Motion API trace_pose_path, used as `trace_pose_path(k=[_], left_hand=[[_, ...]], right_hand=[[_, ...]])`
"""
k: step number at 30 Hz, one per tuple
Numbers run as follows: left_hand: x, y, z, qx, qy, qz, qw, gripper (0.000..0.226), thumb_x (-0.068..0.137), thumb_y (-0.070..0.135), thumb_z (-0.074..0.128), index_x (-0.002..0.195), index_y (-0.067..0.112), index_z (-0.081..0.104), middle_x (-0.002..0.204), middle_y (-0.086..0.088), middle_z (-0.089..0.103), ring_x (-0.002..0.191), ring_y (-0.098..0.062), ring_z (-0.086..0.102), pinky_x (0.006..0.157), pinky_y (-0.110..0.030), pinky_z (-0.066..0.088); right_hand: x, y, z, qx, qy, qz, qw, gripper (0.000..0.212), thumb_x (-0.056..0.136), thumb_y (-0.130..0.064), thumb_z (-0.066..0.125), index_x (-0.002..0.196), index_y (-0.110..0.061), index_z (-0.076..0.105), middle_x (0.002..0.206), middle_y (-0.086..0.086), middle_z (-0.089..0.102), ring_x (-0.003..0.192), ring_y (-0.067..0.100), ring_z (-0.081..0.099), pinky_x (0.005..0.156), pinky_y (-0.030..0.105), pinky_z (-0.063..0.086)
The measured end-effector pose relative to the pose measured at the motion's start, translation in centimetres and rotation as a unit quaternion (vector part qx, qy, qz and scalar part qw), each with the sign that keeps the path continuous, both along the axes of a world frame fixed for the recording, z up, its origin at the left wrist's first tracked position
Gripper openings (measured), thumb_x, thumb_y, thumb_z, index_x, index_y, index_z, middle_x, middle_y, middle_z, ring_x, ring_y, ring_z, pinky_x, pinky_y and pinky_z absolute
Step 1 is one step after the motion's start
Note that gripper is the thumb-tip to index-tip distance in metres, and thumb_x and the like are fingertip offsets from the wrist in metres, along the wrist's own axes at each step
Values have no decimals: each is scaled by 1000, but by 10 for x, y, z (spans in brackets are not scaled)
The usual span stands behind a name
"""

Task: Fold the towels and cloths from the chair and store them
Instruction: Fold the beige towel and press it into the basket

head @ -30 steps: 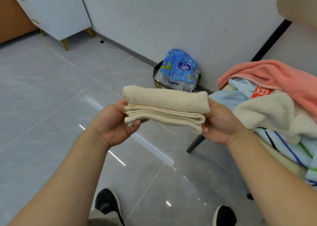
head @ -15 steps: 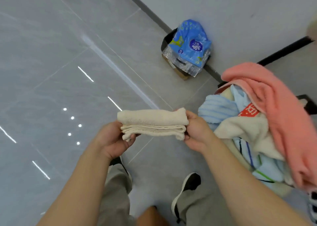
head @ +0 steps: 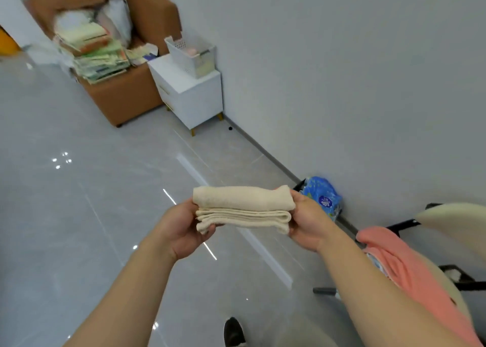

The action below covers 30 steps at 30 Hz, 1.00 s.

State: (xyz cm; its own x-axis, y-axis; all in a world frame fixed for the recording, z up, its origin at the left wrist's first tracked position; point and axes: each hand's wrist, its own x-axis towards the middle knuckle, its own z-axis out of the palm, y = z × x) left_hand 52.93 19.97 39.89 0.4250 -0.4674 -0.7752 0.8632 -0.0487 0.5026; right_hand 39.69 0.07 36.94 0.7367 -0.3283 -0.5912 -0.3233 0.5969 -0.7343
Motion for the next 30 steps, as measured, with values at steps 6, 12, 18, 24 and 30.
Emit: trace_pose_path(k=[6, 12, 18, 24, 30], left_hand=[[110, -20, 8, 11, -32, 14, 999, 27, 101, 10, 40, 105, 2, 66, 78, -11, 71, 60, -20, 68, 42, -19, 49], [260, -87, -2, 39, -96, -12, 995, 26, 101, 8, 42, 108, 1, 66, 82, -13, 72, 71, -25, 68, 46, -25, 51], [417, -162, 17, 63, -147, -27, 987, 26, 100, 3, 43, 112, 7, 66, 86, -13, 75, 68, -23, 69, 55, -28, 54], [571, -217, 28, 63, -204, -12, 977, 34, 96, -1, 54, 130, 6, 53, 107, -12, 70, 81, -24, 69, 65, -37, 57], [721, -281, -16, 70, -242, -31, 967, 75, 96, 2, 58, 148, 43, 24, 114, -4, 65, 92, -26, 67, 65, -36, 55]], right_hand=[[119, -21, 25, 17, -48, 18, 999, 24, 102, -7, 47, 114, -5, 68, 88, 8, 73, 66, 13, 68, 49, 21, 50], [266, -91, 11, -24, -47, 13, 999, 23, 101, -7, 52, 106, -9, 74, 98, 11, 75, 80, 19, 71, 62, 28, 54], [436, -173, 19, -69, -41, 70, 994, 29, 95, -3, 61, 119, -14, 71, 115, 16, 73, 98, 25, 69, 81, 37, 53], [605, -238, 35, -139, -20, 76, 987, 40, 96, -3, 60, 132, -20, 52, 118, 11, 71, 98, 25, 70, 86, 41, 55], [768, -302, 12, -317, 21, 150, 936, 54, 96, -8, 56, 127, -48, 35, 98, 9, 73, 79, 22, 66, 75, 44, 56]])
